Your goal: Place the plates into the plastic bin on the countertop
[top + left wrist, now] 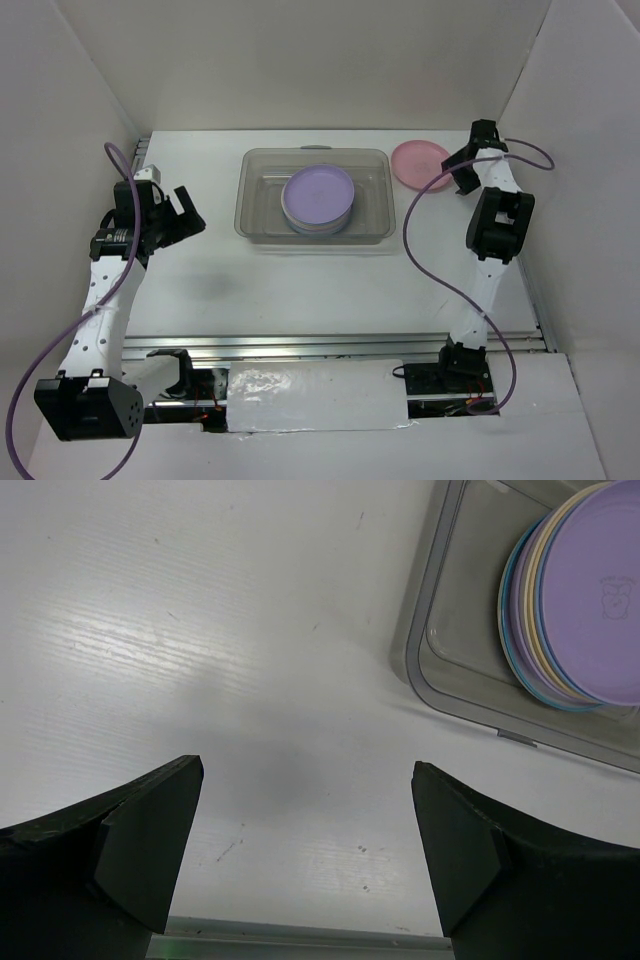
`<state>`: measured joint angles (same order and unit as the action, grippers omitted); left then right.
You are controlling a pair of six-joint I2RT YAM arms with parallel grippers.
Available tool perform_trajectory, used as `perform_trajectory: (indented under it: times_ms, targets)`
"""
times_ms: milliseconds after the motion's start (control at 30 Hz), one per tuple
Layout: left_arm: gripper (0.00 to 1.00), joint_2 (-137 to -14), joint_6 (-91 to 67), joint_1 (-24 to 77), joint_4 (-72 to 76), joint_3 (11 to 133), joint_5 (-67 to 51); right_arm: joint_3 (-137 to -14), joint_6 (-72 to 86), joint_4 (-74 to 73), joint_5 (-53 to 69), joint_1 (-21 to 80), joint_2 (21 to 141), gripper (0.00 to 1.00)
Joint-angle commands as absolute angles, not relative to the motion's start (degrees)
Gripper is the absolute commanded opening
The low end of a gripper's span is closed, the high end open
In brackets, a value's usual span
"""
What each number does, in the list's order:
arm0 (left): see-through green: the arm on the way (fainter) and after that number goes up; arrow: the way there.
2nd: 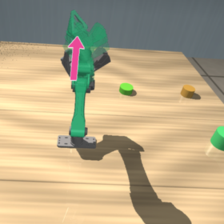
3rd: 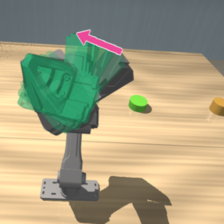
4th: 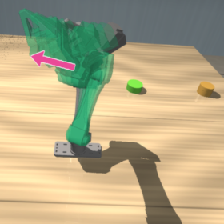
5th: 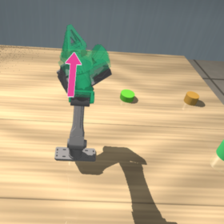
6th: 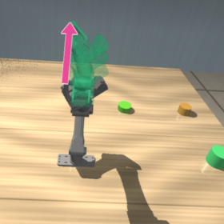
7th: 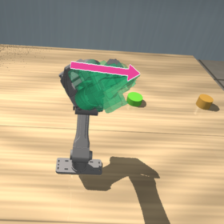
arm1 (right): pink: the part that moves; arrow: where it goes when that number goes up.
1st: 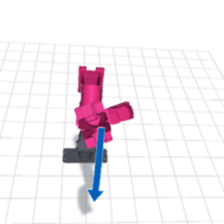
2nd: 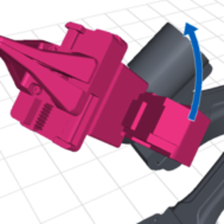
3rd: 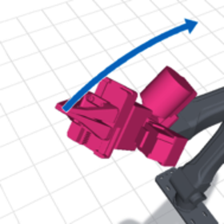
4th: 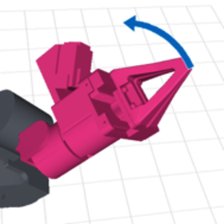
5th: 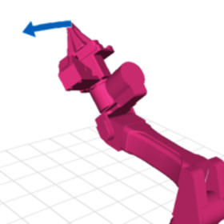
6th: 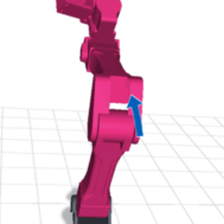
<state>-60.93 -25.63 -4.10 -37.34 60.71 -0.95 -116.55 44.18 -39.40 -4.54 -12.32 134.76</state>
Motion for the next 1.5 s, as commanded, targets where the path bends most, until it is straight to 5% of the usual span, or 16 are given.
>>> perform_trajectory:
  times_ms: [0,233,533,633,733,933,1167,1467]
  targets:
    - [0.99,-60.4,-24.8,-4.5,-36.5,60.8,-0.9,-122.5,42.8,-41.9,-3.8,-13.0,136.8,0.73]
    - [0.99,-60.3,-24.8,-4.5,-36.5,60.8,-1.1,-126.9,41.8,-45.3,-0.3,-14.1,141.2,0.45]
    - [0.99,-59.9,-24.7,-4.6,-36.4,60.8,-1.3,-129.6,41.0,-46.8,3.2,-13.4,144.1,0.44]
    - [0.99,-59.8,-24.7,-4.5,-36.5,60.8,-1.4,-130.2,40.8,-48.5,3.4,-13.4,144.6,0.00]
    - [0.99,-59.8,-24.7,-4.5,-36.3,60.6,-1.6,-121.1,41.1,-45.8,0.2,-13.0,139.2,0.00]
    - [0.99,-59.9,-24.8,-4.5,-36.0,60.6,-1.8,-95.1,43.3,-29.9,-12.1,-7.8,109.7,0.00]
    - [0.99,-59.9,-24.6,-4.5,-35.5,60.0,-2.5,-95.4,38.8,-33.3,-16.7,2.9,96.3,0.00]
    - [0.99,-60.7,-24.9,-4.5,-35.6,59.9,-1.1,-95.4,37.5,-34.9,-11.4,11.9,97.0,0.00]
